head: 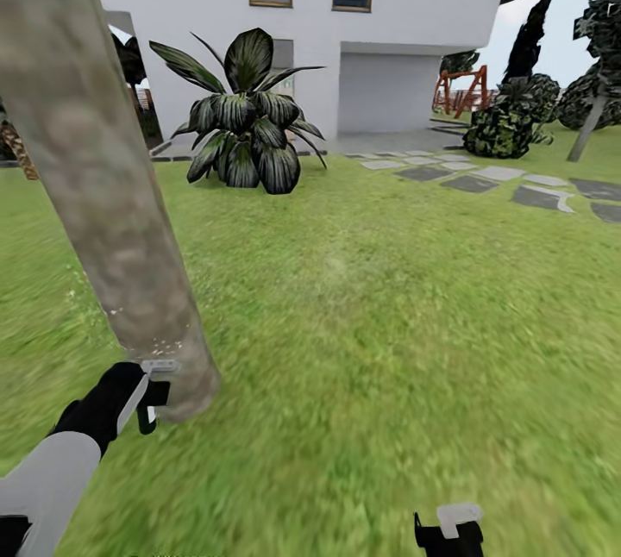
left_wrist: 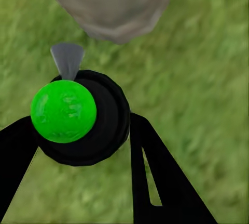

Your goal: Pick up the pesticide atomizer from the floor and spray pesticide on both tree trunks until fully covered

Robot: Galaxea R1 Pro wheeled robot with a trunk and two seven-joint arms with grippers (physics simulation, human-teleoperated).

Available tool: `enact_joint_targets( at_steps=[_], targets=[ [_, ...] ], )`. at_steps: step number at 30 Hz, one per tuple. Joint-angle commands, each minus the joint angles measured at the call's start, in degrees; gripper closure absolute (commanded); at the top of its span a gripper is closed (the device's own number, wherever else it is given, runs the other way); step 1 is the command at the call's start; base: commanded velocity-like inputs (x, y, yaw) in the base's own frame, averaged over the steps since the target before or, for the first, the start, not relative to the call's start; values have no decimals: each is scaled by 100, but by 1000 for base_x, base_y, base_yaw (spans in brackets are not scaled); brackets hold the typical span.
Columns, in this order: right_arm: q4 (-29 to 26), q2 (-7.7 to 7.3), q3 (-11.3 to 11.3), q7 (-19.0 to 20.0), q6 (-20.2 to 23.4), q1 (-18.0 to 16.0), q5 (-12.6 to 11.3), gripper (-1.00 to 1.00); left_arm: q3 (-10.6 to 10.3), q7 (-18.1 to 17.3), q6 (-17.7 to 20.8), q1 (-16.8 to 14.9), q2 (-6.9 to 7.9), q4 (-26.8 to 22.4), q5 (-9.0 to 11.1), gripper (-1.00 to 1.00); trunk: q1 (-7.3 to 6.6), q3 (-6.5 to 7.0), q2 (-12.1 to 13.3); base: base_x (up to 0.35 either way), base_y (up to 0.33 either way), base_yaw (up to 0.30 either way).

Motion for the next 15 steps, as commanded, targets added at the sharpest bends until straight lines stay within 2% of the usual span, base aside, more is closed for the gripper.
enact_joint_targets(
  at_steps=[1,8,11,15],
  targets=[
    [5,1,18,-49,1,-3,56,-100,1,-1,31,-3,19,-10,12,100,0,-5,-2,55,-14,277],
    [5,2,18,-46,2,-3,56,-100,86,-89,233,-177,183,-40,24,100,0,-5,-2,9,-2,277],
    [5,2,15,-46,2,-3,56,-100,97,-95,837,-379,188,-531,25,100,0,-5,-2,0,0,274],
    [5,-6,15,-46,2,-3,56,-100,78,-95,1238,-579,145,-862,28,100,0,-5,-2,0,0,262]
  ],
)
